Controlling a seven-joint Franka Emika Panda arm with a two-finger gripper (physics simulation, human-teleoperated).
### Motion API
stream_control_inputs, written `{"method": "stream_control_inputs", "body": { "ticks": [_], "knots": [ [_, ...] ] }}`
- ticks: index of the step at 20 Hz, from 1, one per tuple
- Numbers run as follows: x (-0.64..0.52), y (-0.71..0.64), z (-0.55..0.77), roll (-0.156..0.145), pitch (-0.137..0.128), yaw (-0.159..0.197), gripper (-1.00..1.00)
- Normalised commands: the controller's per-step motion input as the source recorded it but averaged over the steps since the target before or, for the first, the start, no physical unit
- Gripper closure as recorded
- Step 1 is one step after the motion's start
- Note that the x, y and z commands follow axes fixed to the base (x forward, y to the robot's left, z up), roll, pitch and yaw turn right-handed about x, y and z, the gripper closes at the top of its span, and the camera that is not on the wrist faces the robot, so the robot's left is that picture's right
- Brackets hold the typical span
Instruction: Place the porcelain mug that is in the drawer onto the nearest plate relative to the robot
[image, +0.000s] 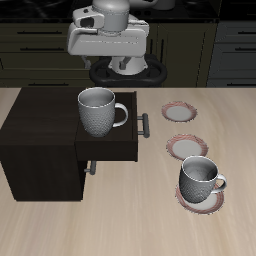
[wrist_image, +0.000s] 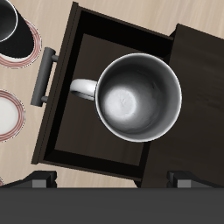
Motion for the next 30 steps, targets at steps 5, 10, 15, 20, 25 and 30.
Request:
{"method": "stream_control_inputs", "body": {
  "ticks": [5, 10, 15, 20, 25, 30],
  "knots": [
    [0.16, 0.0, 0.1, -0.008, -0.017, 0.09, -1.0],
    [0.16, 0.08, -0.08, 0.026, -0.003, 0.09, -1.0],
    [0.15, 0.07, -0.33, 0.0, 0.04, -0.016, -1.0],
    [0.07, 0.09, -0.29, 0.011, 0.031, -0.002, -1.0],
    [0.0, 0.08, -0.3, 0.001, 0.043, -0.003, -1.0],
    [-0.02, 0.12, -0.32, 0.039, 0.051, -0.025, -1.0]
  ]
}}
